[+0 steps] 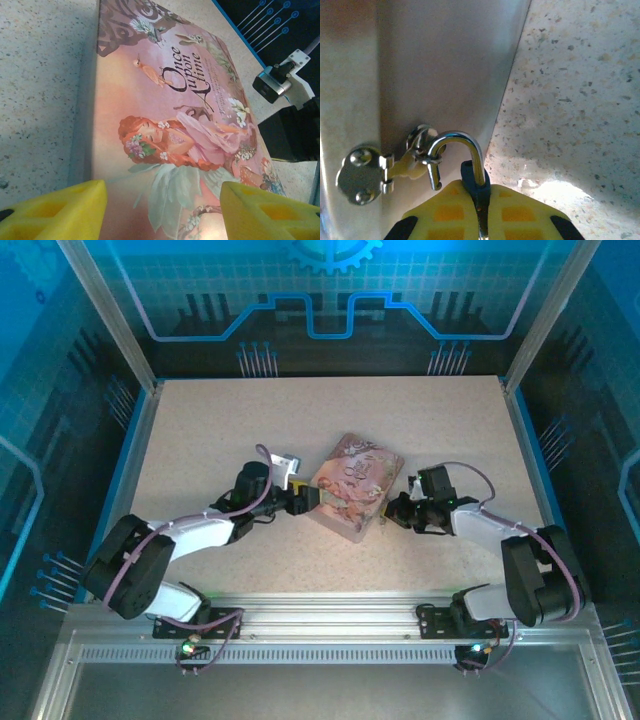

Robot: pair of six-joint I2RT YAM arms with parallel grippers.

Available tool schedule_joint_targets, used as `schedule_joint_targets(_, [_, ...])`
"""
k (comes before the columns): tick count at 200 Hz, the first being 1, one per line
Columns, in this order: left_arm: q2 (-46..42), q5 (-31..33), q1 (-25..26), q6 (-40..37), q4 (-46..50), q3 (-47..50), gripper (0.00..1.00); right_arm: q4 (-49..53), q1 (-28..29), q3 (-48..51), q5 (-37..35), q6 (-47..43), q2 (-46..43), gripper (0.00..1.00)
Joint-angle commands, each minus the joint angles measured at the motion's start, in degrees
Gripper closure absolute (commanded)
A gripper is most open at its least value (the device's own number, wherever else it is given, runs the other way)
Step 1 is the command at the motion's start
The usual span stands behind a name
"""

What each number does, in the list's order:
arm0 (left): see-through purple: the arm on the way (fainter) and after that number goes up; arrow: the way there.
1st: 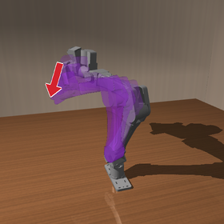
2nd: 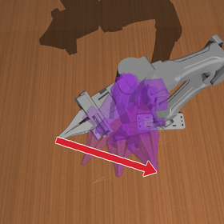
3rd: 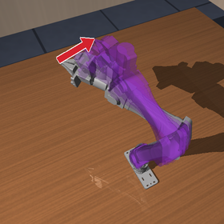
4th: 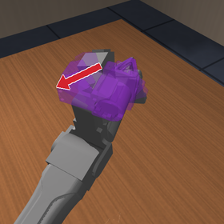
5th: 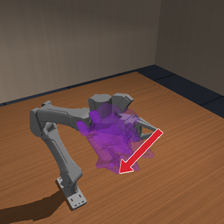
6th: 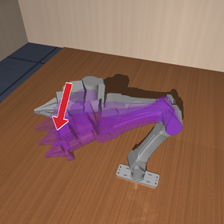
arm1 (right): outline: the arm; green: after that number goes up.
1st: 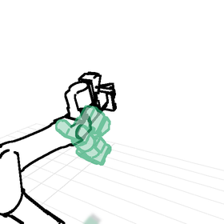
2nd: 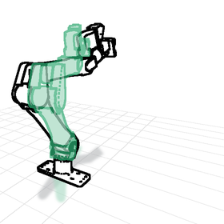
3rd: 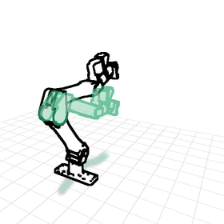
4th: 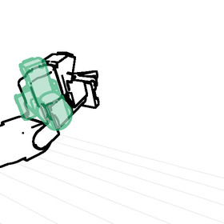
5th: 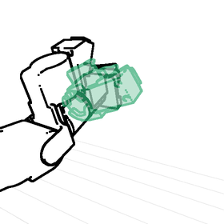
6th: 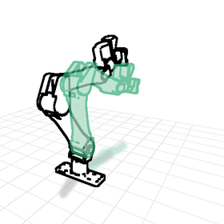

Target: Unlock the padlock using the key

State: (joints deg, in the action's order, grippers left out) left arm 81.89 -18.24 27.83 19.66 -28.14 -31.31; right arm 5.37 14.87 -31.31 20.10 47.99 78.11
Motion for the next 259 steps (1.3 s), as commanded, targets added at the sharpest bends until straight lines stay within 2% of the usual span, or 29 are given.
schedule_joint_targets(1, [-1.7,1.1,0.6,1.4,6.9,2.1,0.37,-3.8,0.1,0.8,-0.1,5.3,0.3,0.9])
schedule_joint_targets(46, [-6.3,3.0,0.9,-0.4,10.6,2.0,0.37,-4.4,1.2,0.7,-0.9,2.6,0.2,0.76])
schedule_joint_targets(64, [-7.3,3.4,0.9,-0.7,11.5,2.1,0.37,-5.0,1.2,1.8,-1.4,2.4,-0.5,0.77])
schedule_joint_targets(87, [-8.0,3.6,0.9,-0.7,12.0,2.3,0.37,-5.5,1.1,2.7,-1.7,2.3,-1.3,0.84])
schedule_joint_targets(101, [-8.5,3.7,0.9,-0.8,12.3,2.4,0.37,-4.1,1.2,2.5,-3.2,1.8,-1.7,0.85])
schedule_joint_targets(146, [-11.7,3.0,1.1,-1.4,13.4,2.4,0.37,-2.6,1.1,4.4,-11.0,-0.4,-4.6,0.67])
schedule_joint_targets(191, [-14.9,4.6,6.1,-4.6,15.8,-0.7,0.37,-12.8,1.2,7.2,-10.7,-2.0,-3.2,0.67])
schedule_joint_targets(222, [-12.9,4.6,7.0,-5.4,16.4,-4.2,0.37,-20.1,3.5,9.8,-9.4,-3.7,-1.4,0.59])
schedule_joint_targets(259, [-8.6,3.6,7.6,-5.5,15.6,-7.9,0.37,-24.2,6.1,9.9,-11.4,-5.3,3.2,0.58])
